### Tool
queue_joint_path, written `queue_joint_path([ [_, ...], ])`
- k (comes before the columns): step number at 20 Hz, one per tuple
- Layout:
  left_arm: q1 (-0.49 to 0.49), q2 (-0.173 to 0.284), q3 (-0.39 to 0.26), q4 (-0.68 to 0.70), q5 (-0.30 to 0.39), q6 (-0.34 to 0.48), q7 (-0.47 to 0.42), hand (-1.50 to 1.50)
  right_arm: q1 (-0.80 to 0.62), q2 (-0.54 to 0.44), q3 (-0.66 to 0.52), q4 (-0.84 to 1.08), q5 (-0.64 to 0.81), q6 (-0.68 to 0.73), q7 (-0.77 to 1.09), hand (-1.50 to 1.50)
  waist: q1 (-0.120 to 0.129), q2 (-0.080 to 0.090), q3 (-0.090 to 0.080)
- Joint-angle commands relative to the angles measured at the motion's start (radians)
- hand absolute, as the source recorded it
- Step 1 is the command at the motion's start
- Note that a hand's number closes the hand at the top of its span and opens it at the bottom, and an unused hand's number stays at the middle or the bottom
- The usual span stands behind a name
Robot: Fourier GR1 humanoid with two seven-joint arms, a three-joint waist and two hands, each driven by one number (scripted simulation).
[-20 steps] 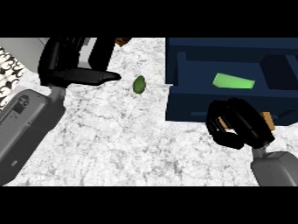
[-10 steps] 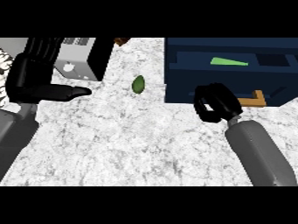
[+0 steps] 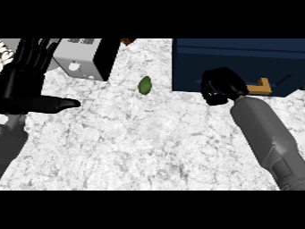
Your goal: Pick up the cup, place it into the drawer and close the drawer
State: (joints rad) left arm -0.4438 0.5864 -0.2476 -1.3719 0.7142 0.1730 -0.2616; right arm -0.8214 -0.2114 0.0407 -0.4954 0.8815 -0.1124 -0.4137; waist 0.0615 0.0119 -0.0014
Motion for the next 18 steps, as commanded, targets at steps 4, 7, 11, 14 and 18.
queue_joint_path([
  [4,0.016,0.016,0.02,-0.002,0.016,-0.071,0.001,-1.5,-0.136,-0.082,-0.089,0.196,-0.037,0.038,-0.016,1.5,0.033,0.025,0.004],
  [7,0.023,-0.03,-0.006,-0.016,0.002,-0.045,-0.011,-1.5,-0.158,-0.127,-0.104,0.211,-0.056,0.086,-0.046,1.5,0.036,0.027,0.005],
  [11,0.009,-0.023,-0.007,-0.017,0.007,-0.077,-0.002,-1.5,-0.122,-0.13,-0.119,0.225,-0.073,0.066,-0.088,1.5,0.051,0.04,0.007],
  [14,0.021,-0.054,-0.017,0.002,-0.006,-0.068,-0.029,-1.5,-0.152,-0.1,-0.142,0.216,-0.095,0.039,-0.064,1.5,0.053,0.041,0.005],
  [18,0.005,-0.055,-0.017,0.005,-0.007,-0.067,-0.014,-1.5,-0.165,-0.14,-0.161,0.219,-0.114,0.077,-0.097,1.5,0.054,0.042,0.006],
])
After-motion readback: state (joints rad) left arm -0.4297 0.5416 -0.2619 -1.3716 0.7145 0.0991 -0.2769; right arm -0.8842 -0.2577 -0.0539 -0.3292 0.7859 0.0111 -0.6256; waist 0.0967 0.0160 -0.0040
